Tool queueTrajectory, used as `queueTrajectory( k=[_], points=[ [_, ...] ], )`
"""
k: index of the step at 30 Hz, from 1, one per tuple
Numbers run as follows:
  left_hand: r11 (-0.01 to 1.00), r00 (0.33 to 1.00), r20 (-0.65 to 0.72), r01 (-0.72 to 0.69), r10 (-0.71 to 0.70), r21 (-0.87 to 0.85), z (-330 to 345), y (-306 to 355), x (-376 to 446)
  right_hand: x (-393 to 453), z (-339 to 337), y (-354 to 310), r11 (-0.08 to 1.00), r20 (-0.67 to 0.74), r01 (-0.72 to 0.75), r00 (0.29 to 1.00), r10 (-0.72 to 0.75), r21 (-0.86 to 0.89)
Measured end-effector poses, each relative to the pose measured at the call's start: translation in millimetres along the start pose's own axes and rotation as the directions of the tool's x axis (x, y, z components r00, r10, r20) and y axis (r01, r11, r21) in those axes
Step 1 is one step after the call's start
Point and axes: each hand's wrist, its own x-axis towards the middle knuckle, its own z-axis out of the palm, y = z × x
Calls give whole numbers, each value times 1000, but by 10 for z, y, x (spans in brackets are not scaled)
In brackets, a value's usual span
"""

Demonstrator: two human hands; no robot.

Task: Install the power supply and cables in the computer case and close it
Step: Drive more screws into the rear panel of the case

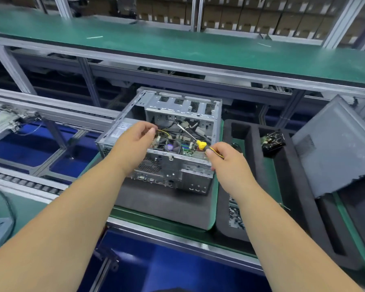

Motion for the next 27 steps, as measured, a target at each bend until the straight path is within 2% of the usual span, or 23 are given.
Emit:
queueTrajectory(
  k=[1, 3, 4, 6, 12, 16, 19, 23, 27],
  points=[
    [989, 999, -6, -44, 45, 141, -129, -122, 47, 21, 108, -30, 1000, -11, -16, 1000, 16, -9],
    [904, 992, 52, -126, 115, 408, -351, -348, 143, 59, 329, -81, 998, -24, -58, 998, 57, -18],
    [850, 988, 97, -153, 121, 504, -443, -452, 182, 75, 443, -99, 996, -34, -85, 996, 85, -22],
    [788, 977, 183, -196, 108, 584, -600, -630, 243, 101, 655, -113, 988, -69, -150, 987, 148, -25],
    [792, 898, 371, -398, 235, 462, -828, -932, 345, 67, 993, -87, 970, -268, -243, 933, 240, 23],
    [716, 873, 422, -457, 246, 528, -802, -1004, 377, 52, 1081, -161, 967, -353, -253, 906, 235, -6],
    [731, 882, 385, -450, 273, 513, -746, -1006, 423, 34, 1120, -207, 968, -381, -250, 898, 220, -30],
    [783, 905, 252, -423, 342, 455, -617, -1050, 331, -28, 1120, -201, 966, -361, -252, 907, 216, -56],
    [816, 916, 181, -401, 357, 417, -553, -1103, 205, -192, 1145, -171, 975, -351, -219, 911, 216, 32]
  ],
)
